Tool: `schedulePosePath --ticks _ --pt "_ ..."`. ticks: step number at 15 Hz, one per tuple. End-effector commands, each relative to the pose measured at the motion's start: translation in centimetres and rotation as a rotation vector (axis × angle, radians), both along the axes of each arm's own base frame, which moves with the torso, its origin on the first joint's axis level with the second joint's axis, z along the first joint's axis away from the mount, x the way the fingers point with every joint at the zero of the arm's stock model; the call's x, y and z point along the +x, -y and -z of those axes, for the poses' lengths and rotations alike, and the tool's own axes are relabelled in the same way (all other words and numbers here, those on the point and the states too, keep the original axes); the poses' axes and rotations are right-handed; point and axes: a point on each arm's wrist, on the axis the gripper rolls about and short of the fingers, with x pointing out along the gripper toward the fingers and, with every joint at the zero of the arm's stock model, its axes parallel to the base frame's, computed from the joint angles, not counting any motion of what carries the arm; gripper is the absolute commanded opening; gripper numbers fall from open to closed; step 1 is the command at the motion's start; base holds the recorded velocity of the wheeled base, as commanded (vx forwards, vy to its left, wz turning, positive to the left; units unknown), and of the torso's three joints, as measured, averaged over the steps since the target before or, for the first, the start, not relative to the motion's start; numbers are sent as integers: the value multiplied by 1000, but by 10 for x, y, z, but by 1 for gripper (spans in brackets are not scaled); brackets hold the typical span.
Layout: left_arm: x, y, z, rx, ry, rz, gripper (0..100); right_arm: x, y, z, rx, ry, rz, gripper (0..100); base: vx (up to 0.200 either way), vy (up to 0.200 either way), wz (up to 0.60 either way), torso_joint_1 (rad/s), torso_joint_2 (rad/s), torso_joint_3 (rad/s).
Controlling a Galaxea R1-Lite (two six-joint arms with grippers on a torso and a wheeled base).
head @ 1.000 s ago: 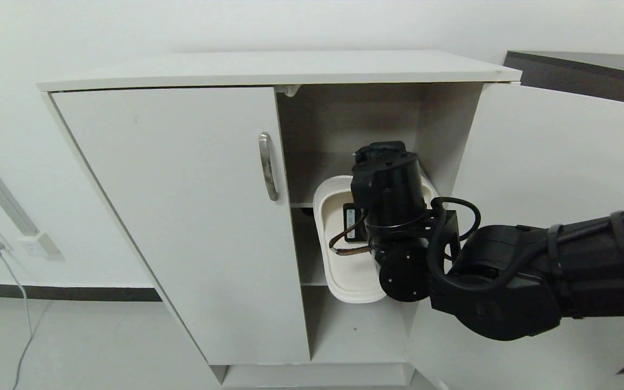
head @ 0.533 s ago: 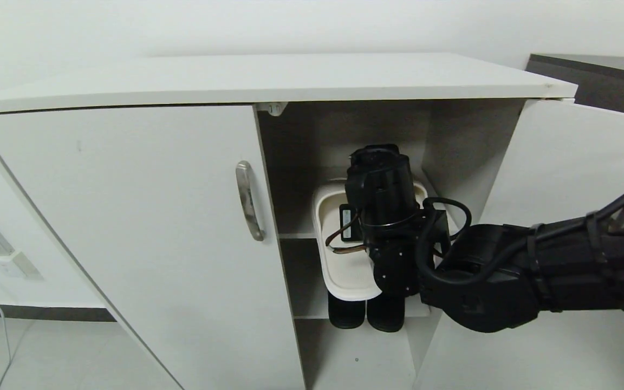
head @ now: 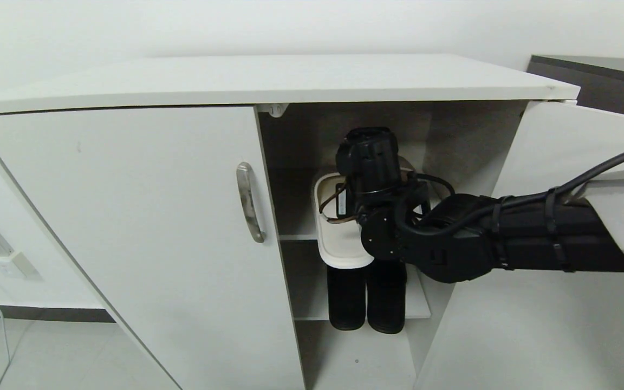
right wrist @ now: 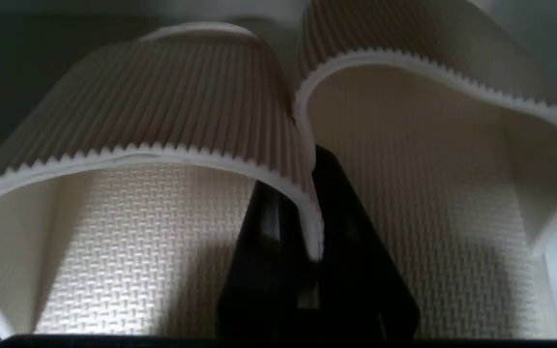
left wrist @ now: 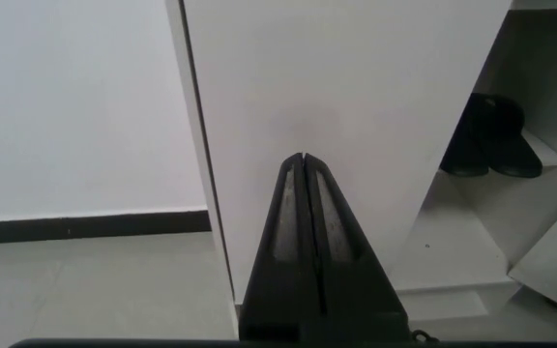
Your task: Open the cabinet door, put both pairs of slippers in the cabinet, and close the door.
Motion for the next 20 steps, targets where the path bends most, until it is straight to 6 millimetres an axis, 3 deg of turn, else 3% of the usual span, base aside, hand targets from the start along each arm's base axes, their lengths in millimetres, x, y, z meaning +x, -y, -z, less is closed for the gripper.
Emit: schedulePosePath --ticks 1,7,13,14,17,20 --pt "0 0 0 0 -1 0 0 16 -2 6 2 1 21 0 0 0 0 0 0 0" --pt "0 0 0 -3 -1 0 0 32 1 7 6 -11 34 0 0 0 0 0 0 0" --pt "0 0 0 -5 0 0 0 34 -1 6 10 -32 37 0 0 0 0 0 0 0" --pt "0 0 0 -6 0 -2 0 34 -1 6 9 -34 39 100 0 0 0 0 0 0" --pt "0 0 0 -6 0 0 0 33 -1 11 -3 -46 38 100 0 0 0 0 0 0" --pt "0 0 0 -5 -1 0 0 16 1 6 -14 -55 15 100 0 0 0 0 0 0"
